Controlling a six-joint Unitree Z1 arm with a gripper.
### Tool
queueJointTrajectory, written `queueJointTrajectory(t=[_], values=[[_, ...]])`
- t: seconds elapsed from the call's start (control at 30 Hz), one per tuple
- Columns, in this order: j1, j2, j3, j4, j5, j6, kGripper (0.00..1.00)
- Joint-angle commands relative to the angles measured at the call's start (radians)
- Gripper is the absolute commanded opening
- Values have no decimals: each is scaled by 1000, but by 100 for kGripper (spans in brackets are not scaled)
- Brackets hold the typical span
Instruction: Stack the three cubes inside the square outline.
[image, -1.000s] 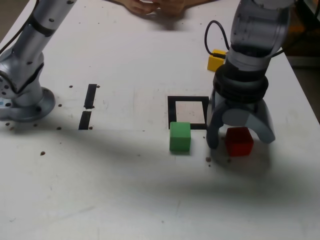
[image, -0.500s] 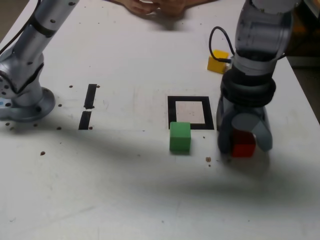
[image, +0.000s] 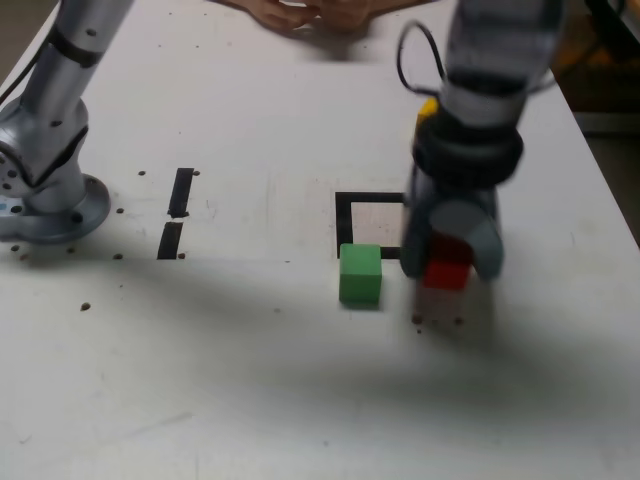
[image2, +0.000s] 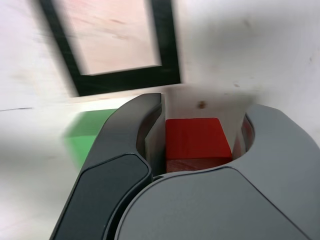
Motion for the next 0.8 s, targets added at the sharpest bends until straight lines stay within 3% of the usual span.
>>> queueJointTrajectory(t=[0.0, 0.17, 0.27, 0.43, 0.77], values=[[-2, -44, 4, 30, 23, 1, 0], [2, -142, 30, 91, 92, 15, 0], [23, -188, 74, 101, 108, 37, 0], [94, -209, 180, 54, 86, 96, 0], [212, -198, 366, -170, -3, 214, 0]])
